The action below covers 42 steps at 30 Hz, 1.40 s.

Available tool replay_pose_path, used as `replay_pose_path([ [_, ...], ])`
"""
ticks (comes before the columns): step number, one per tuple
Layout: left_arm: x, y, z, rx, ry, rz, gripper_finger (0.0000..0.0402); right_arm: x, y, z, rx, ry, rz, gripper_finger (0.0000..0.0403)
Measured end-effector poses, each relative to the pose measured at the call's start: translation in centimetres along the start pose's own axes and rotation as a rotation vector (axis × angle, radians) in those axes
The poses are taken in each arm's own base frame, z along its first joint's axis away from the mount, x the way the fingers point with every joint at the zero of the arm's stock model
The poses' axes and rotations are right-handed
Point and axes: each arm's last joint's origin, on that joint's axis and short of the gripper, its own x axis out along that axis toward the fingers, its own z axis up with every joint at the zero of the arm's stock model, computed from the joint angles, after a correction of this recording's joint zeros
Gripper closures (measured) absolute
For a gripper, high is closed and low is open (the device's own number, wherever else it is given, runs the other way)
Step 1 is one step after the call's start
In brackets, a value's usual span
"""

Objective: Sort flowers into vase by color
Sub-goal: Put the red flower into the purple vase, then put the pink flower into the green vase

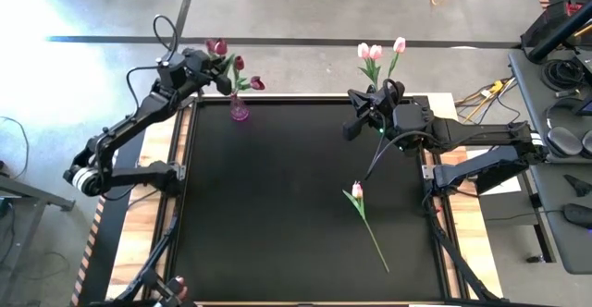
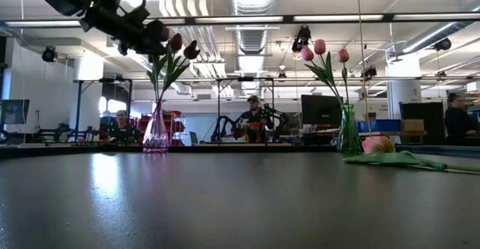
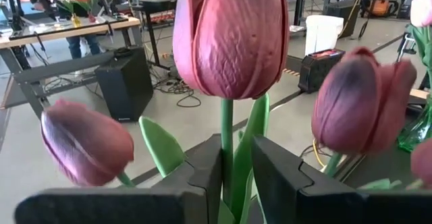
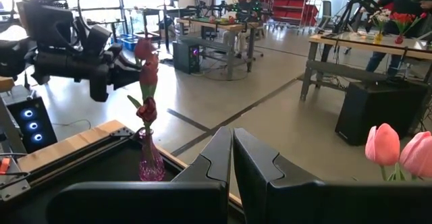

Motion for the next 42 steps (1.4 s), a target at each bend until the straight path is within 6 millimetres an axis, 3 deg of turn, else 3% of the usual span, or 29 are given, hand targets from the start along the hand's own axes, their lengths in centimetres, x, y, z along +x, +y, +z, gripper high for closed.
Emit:
replay_pose_path([
  [14,-0.8,-0.3,-1.3,0.008,0.064,-0.008,0.0335,0.0,0.0,0.0,-0.001,0.0,0.0,0.0394],
  [26,-3.3,-0.6,-1.1,0.066,0.118,-0.018,0.0329,0.0,0.0,0.0,0.009,-0.002,0.0,0.0394],
  [29,-3.8,-0.7,-1.2,0.061,0.152,-0.024,0.0303,0.0,0.0,0.0,0.012,-0.002,0.0,0.0394],
  [37,-4.5,-0.7,-1.9,0.083,0.264,-0.003,0.0186,0.0,0.0,0.0,0.009,-0.002,0.0,0.0391],
  [42,-5.7,-0.9,-1.9,0.095,0.286,0.004,0.016,-0.1,-0.1,0.1,-0.022,-0.005,0.001,0.0379],
])
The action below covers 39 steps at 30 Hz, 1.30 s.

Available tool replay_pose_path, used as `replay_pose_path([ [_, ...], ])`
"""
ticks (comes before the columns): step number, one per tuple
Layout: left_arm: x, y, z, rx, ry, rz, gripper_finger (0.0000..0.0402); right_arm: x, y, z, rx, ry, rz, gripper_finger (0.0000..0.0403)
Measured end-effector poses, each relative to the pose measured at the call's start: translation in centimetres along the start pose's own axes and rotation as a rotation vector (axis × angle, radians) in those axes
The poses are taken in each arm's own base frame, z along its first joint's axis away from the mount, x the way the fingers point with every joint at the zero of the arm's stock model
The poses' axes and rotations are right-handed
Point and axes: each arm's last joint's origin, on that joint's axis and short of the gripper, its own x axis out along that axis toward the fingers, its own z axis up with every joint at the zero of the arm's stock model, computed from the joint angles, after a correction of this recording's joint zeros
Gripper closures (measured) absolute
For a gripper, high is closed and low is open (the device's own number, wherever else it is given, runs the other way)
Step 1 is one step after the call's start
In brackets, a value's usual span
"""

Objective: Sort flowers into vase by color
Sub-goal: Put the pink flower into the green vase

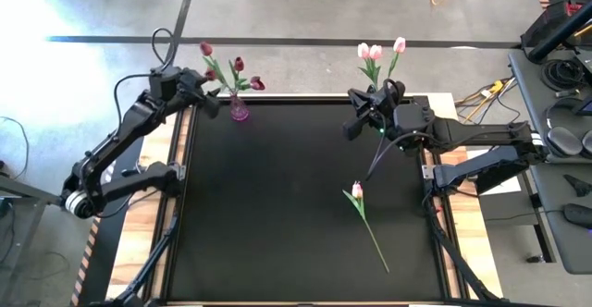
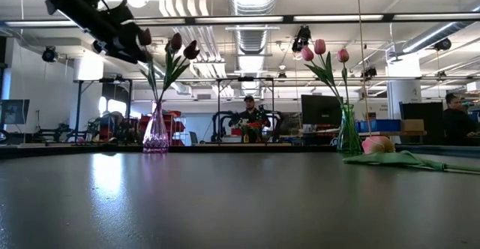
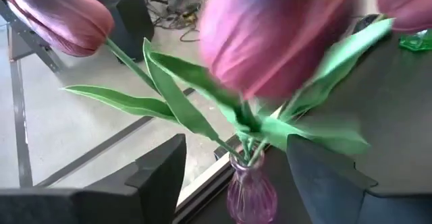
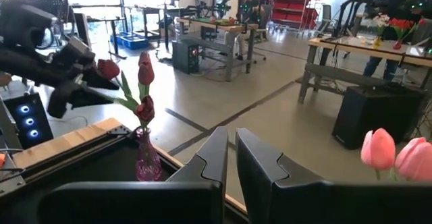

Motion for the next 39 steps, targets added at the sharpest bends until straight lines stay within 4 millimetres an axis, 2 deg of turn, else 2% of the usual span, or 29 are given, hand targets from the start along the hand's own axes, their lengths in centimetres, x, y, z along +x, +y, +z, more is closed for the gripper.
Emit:
replay_pose_path([
  [7,-2.7,-0.5,-0.9,-0.036,-0.07,-0.012,0.0177,-0.7,-0.6,1.9,-0.011,0.022,0.041,0.0374],
  [10,-3.8,-1.2,-2.1,-0.092,-0.105,-0.096,0.0185,-1.2,-0.7,2.1,0.009,0.12,0.131,0.0374],
  [13,-4.8,-1.8,-3.5,-0.148,-0.148,-0.175,0.019,-1.7,-0.8,1.3,0.06,0.294,0.215,0.0374],
  [17,-6.0,-2.5,-5.3,-0.204,-0.196,-0.22,0.0195,-2.6,-0.6,-0.9,0.127,0.517,0.257,0.0374],
  [21,-7.3,-3.0,-6.4,-0.24,-0.262,-0.245,0.02,-3.8,0.3,-4.1,0.166,0.722,0.274,0.0374],
  [28,-8.6,-3.6,-6.8,-0.243,-0.344,-0.395,0.023,-5.9,1.9,-9.6,0.308,0.962,0.23,0.0374],
  [32,-8.9,-3.8,-6.6,-0.223,-0.361,-0.49,0.0274,-7.1,2.3,-12.6,0.36,1.072,0.178,0.0374],
  [36,-8.9,-3.9,-6.5,-0.198,-0.379,-0.534,0.0339,-8.1,2.6,-15.0,0.388,1.132,0.157,0.0372],
  [39,-8.7,-4.0,-6.5,-0.187,-0.391,-0.553,0.0387,-8.6,2.7,-16.5,0.392,1.171,0.131,0.0353],
])
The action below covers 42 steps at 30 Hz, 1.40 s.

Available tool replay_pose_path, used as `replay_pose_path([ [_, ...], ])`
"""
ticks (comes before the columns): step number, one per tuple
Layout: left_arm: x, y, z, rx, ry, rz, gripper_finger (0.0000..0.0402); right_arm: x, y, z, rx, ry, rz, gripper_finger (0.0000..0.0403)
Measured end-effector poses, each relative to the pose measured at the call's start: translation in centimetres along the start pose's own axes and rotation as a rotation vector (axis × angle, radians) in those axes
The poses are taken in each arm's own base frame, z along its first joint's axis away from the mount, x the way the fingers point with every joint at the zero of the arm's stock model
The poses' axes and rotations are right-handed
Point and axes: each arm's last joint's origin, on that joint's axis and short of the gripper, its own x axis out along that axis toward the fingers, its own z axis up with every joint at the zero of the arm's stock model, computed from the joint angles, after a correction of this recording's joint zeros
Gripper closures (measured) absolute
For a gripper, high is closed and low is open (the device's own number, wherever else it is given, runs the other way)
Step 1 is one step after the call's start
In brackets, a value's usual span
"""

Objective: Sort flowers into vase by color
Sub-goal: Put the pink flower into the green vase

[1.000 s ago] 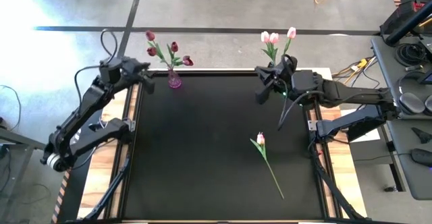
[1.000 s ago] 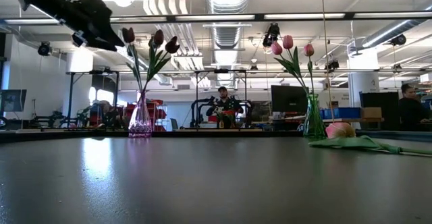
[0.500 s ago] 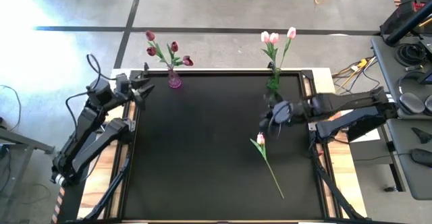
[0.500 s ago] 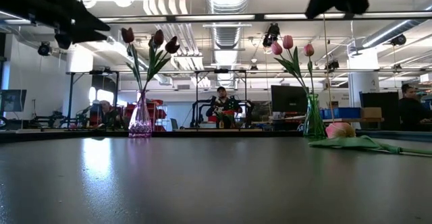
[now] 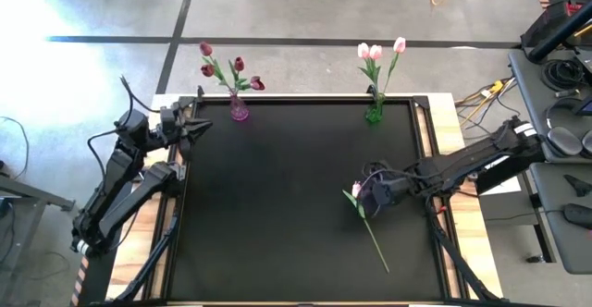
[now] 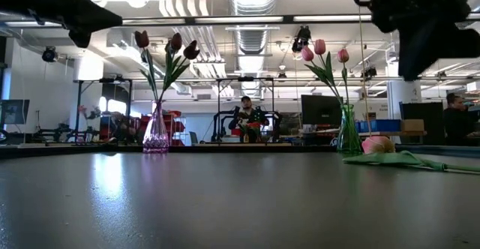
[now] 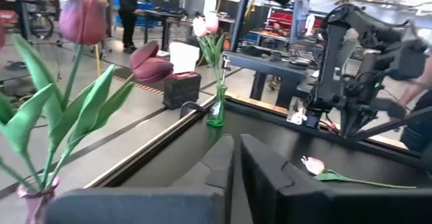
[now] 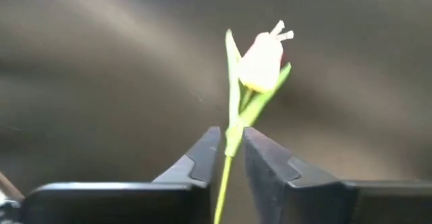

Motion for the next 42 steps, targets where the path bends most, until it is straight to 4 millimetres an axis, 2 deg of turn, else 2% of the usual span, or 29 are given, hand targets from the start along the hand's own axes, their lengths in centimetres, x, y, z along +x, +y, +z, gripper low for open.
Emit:
replay_pose_path([
  [5,0.9,0.4,-0.3,-0.02,-0.041,-0.04,0.0395,2.7,-0.1,-1.0,-0.021,0.087,-0.092,0.0287],
  [9,1.4,0.5,-0.3,-0.033,-0.074,-0.069,0.04,5.3,0.6,-1.3,-0.038,0.118,-0.191,0.0238],
  [12,1.6,0.5,-0.3,-0.038,-0.076,-0.067,0.0401,6.9,1.4,-1.5,-0.033,0.138,-0.218,0.0216],
  [17,2.0,0.8,-0.5,-0.052,-0.056,-0.057,0.0401,9.3,2.6,-1.7,-0.015,0.149,-0.24,0.0217],
  [22,2.2,1.0,-0.6,-0.057,-0.042,-0.054,0.0401,11.4,2.3,-1.6,0.058,0.187,-0.303,0.0238],
  [27,2.3,1.0,-0.6,-0.057,-0.039,-0.055,0.0401,12.6,2.2,-0.9,0.068,0.231,-0.304,0.0264],
  [30,2.3,1.0,-0.6,-0.056,-0.039,-0.055,0.0401,12.5,2.2,-0.4,0.075,0.235,-0.284,0.0295],
  [35,2.3,1.0,-0.6,-0.058,-0.039,-0.054,0.0402,10.9,2.2,1.0,0.048,0.146,-0.228,0.0381],
  [39,2.3,1.0,-0.6,-0.072,-0.038,-0.054,0.0402,8.5,2.5,2.8,0.05,0.009,-0.16,0.0388],
  [42,2.3,1.0,-0.6,-0.079,-0.037,-0.054,0.0402,6.2,2.6,4.8,0.022,-0.165,-0.138,0.0389],
])
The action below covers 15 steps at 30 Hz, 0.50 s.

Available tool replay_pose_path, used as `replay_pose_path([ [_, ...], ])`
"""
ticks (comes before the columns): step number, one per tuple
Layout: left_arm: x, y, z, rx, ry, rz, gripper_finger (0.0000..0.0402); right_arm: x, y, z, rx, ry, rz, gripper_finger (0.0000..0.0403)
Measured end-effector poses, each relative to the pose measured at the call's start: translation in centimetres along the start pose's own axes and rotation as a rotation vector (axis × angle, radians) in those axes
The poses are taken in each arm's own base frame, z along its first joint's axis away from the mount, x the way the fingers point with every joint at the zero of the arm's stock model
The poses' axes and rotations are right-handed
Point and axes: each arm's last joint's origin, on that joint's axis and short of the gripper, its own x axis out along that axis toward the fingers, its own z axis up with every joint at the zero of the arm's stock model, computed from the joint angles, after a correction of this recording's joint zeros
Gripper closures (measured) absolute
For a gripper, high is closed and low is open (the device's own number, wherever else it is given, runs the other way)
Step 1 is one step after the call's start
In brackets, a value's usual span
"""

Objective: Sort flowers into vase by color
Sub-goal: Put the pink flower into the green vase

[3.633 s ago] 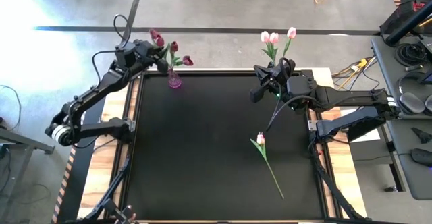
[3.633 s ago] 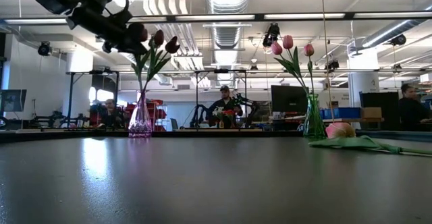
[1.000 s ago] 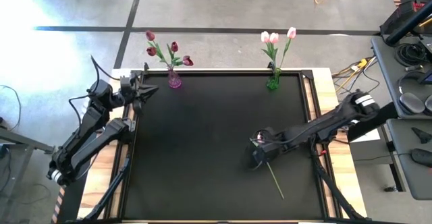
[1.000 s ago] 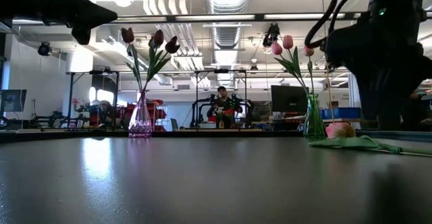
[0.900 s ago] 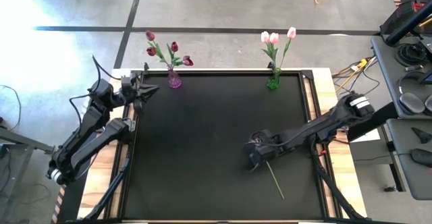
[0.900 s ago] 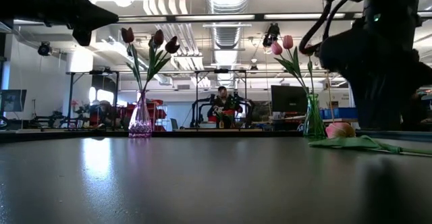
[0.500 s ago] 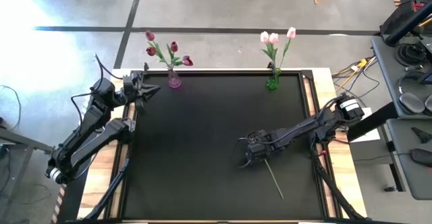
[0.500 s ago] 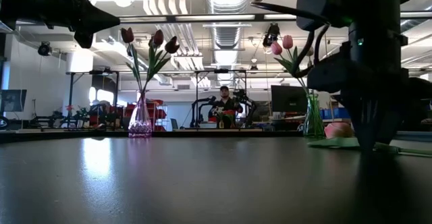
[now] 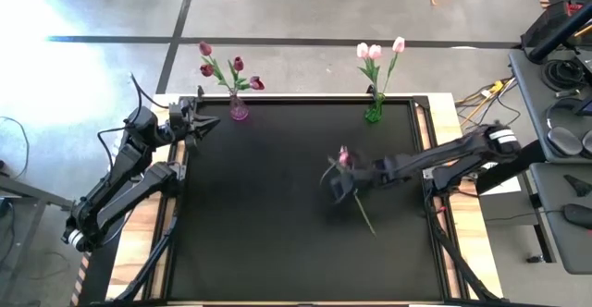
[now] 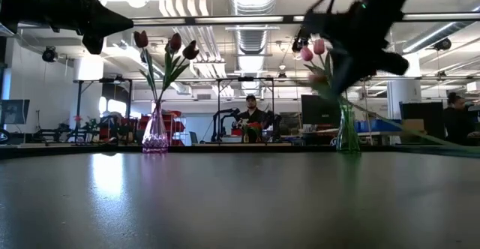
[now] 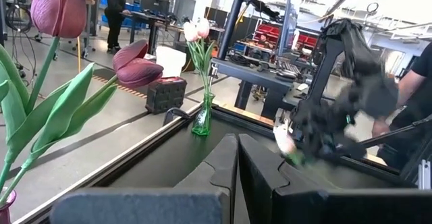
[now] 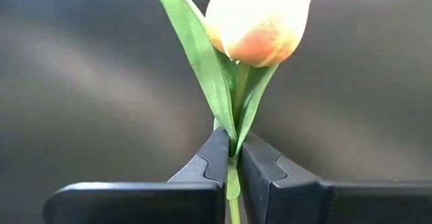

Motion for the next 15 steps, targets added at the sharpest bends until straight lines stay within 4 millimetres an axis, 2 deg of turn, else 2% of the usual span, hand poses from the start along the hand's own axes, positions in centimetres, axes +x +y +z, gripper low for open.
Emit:
replay_pose_path([
  [5,0.0,0.0,0.0,0.0,-0.001,0.004,0.0402,-3.8,-1.3,5.1,-0.028,-0.329,-0.019,0.0389],
  [11,0.0,0.1,0.0,-0.001,-0.003,0.017,0.0402,-8.2,-4.7,11.5,-0.048,-0.674,-0.052,0.039],
  [15,0.0,0.1,0.0,-0.001,-0.006,0.029,0.0401,-10.3,-7.3,14.4,-0.096,-0.84,-0.018,0.039],
])
